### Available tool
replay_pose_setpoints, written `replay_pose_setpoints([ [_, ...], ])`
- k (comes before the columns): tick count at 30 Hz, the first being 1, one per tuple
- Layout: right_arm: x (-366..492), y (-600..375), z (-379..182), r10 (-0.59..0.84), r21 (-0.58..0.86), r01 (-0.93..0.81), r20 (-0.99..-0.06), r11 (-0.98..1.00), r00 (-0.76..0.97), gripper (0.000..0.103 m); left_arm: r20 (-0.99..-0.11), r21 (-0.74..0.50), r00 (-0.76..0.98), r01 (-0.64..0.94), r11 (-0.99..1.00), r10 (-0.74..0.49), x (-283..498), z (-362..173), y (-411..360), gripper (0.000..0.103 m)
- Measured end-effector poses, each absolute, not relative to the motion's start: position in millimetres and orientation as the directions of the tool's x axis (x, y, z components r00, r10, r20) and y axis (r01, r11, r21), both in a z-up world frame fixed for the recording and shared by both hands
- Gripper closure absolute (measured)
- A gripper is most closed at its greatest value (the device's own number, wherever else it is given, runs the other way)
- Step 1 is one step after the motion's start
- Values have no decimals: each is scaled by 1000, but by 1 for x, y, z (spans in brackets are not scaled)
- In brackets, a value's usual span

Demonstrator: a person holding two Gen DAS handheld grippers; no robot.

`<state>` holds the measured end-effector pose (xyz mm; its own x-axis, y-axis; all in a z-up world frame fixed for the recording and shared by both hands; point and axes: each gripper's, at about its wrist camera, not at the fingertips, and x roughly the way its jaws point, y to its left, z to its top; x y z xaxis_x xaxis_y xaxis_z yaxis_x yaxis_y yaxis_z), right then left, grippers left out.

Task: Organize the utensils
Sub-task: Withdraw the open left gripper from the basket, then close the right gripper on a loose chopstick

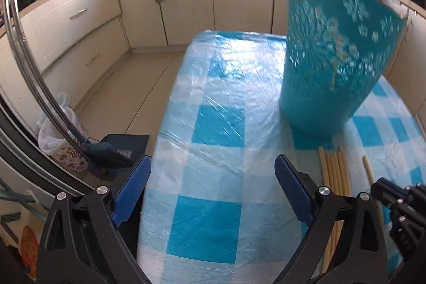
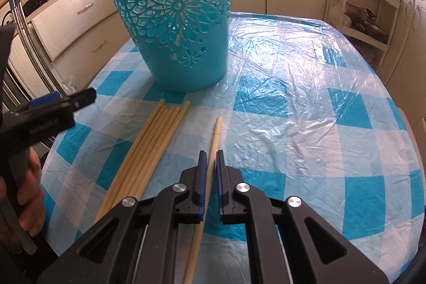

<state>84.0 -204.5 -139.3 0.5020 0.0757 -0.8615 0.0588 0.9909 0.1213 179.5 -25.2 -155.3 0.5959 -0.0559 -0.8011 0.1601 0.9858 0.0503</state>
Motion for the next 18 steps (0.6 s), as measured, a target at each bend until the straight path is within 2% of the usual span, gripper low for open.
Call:
replay_pose_setpoints([
  [4, 83, -194, -140, 76, 90, 5, -863, 996, 499, 77, -806, 66, 590, 176, 982, -52, 181, -157, -34, 8],
  [6, 82, -183, -141, 53, 47, -24, -861, 999, 506, 64, -809, 75, 586, 183, 980, -48, 181, -159, -36, 8],
  [8, 80, -178, -142, 29, 20, -23, -855, 1000, 518, 63, -812, 89, 582, 193, 977, -41, 180, -161, -38, 8],
  [11, 80, -187, -141, 66, 80, 5, -854, 997, 516, 63, -811, 103, 583, 208, 973, -39, 180, -160, -42, 8],
  [16, 82, -193, -141, 51, 73, 23, -856, 997, 515, 64, -817, 116, 576, 216, 970, -30, 180, -161, -45, 8],
  [18, 81, -191, -141, 5, 18, 20, -854, 1000, 520, 73, -820, 120, 571, 215, 969, -25, 181, -162, -45, 8],
])
